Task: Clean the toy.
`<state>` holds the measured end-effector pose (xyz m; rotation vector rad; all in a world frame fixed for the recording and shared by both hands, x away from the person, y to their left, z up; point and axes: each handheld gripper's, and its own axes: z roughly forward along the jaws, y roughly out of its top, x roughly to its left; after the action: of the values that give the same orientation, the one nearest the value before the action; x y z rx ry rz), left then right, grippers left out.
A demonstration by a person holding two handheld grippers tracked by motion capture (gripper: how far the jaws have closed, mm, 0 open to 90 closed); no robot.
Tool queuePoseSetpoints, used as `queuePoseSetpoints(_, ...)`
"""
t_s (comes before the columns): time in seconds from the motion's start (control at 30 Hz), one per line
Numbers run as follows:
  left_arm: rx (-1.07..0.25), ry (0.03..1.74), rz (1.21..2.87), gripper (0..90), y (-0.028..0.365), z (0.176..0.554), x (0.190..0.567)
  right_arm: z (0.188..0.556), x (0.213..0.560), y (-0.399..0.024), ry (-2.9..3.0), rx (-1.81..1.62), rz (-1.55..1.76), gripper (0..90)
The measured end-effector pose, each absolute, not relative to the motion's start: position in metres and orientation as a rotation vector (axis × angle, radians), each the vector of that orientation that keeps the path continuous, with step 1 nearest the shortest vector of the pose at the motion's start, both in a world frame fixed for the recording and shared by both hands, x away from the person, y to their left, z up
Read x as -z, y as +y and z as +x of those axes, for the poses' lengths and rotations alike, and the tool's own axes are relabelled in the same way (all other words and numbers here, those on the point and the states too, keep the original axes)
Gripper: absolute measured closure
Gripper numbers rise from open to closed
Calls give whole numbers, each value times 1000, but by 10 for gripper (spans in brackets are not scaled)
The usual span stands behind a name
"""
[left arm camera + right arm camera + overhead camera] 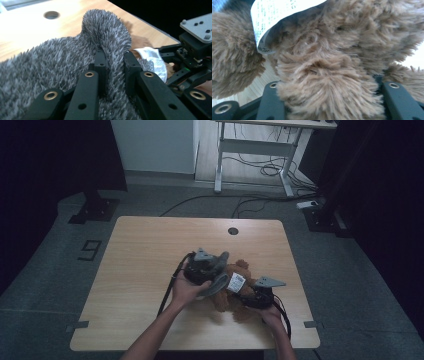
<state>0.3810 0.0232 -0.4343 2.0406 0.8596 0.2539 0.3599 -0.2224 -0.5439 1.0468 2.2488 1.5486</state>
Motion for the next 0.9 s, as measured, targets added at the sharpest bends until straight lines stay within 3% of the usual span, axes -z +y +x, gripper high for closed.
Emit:
queuePoseSetpoints(0.2,-260,883,2079,765,11,386,444,360,544,-224,2258,-1548,1052,455)
queuePoseSetpoints(0.63,-397,1045,2074,766,78,400,436,361,544,-224,2259,-1550,1041,451)
queuePoseSetpoints(0.9,-341,1116,2009,765,116,402,452,360,544,-223,2259,-1549,1041,447)
